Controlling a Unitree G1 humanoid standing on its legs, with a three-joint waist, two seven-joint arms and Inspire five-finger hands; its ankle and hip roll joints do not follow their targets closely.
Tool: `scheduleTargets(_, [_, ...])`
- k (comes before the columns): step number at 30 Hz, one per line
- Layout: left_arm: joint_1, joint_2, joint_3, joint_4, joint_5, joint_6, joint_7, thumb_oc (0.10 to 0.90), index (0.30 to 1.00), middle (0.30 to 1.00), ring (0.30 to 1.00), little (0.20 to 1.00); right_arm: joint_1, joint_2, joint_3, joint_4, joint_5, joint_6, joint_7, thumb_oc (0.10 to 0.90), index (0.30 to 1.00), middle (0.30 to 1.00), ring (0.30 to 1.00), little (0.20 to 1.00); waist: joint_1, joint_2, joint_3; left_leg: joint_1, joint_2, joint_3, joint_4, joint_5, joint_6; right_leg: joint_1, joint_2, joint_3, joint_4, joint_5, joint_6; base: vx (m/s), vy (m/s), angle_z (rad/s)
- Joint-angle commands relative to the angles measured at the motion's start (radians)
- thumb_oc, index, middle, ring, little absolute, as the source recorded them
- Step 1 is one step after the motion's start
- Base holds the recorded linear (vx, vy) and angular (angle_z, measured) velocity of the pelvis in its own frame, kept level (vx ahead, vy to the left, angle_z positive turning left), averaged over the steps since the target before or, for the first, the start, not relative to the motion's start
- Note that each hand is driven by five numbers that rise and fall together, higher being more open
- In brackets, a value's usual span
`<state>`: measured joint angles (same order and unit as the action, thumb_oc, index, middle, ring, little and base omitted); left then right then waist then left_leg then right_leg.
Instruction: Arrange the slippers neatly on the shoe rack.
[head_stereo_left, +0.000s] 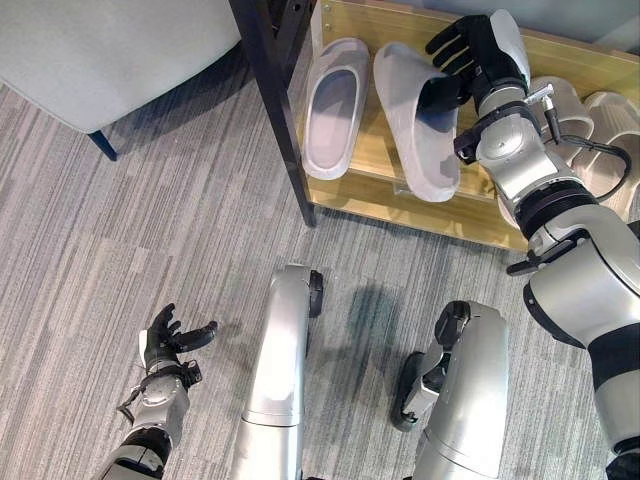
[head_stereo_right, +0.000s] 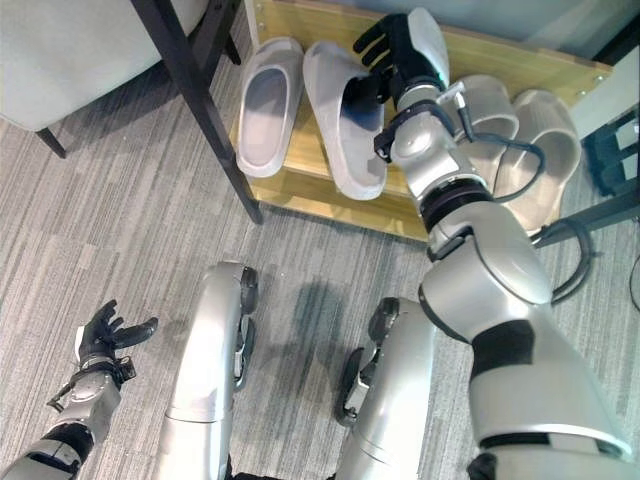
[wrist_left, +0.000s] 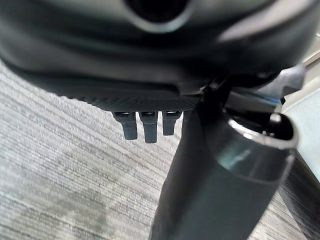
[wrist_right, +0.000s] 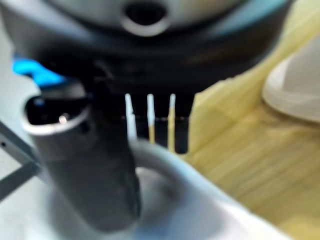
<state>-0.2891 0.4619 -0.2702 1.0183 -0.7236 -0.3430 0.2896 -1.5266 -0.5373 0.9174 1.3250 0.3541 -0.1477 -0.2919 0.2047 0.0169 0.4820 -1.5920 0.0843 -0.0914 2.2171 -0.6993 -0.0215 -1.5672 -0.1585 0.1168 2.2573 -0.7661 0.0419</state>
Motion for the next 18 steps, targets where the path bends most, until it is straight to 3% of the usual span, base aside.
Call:
scheduleTargets(1, [-0.016, 0.061, 0.027, -0.028, 0.021, -0.075, 0.023, 0.8, 0.9, 0.9, 0.9, 0.9, -0.243, -0.047, 0.001, 0.007, 0.015, -0.086, -0.07, 0.8, 0.9, 0.9, 0.9, 0.9, 0.04, -0.004, -0.001, 0.022, -0.022, -0.04, 0.064, -0.122, 0.064, 0.01, -0.051, 0.062, 0.022, 0.017, -0.035, 0.0, 0.0, 0.0])
scheduleTargets(6, [-0.047, 0.072, 0.017, -0.051, 0.042, -0.076, 0.041, 0.8, 0.9, 0.9, 0.9, 0.9, -0.204, -0.059, -0.029, -0.048, 0.048, -0.095, -0.081, 0.8, 0.9, 0.9, 0.9, 0.9, 0.025, -0.029, -0.006, 0.022, -0.021, -0.048, 0.058, -0.119, 0.058, 0.009, -0.047, 0.06, 0.018, 0.021, -0.044, 0.0, 0.0, 0.0])
scheduleTargets(18, [-0.028, 0.056, 0.02, -0.034, 0.059, -0.053, 0.034, 0.8, 0.9, 0.9, 0.9, 0.9, -0.116, -0.043, -0.033, -0.135, 0.078, -0.088, -0.03, 0.8, 0.9, 0.9, 0.9, 0.9, -0.013, -0.03, -0.006, 0.022, -0.008, -0.046, 0.063, -0.114, 0.049, 0.002, -0.039, 0.072, 0.036, 0.019, -0.053, 0.0, 0.0, 0.0])
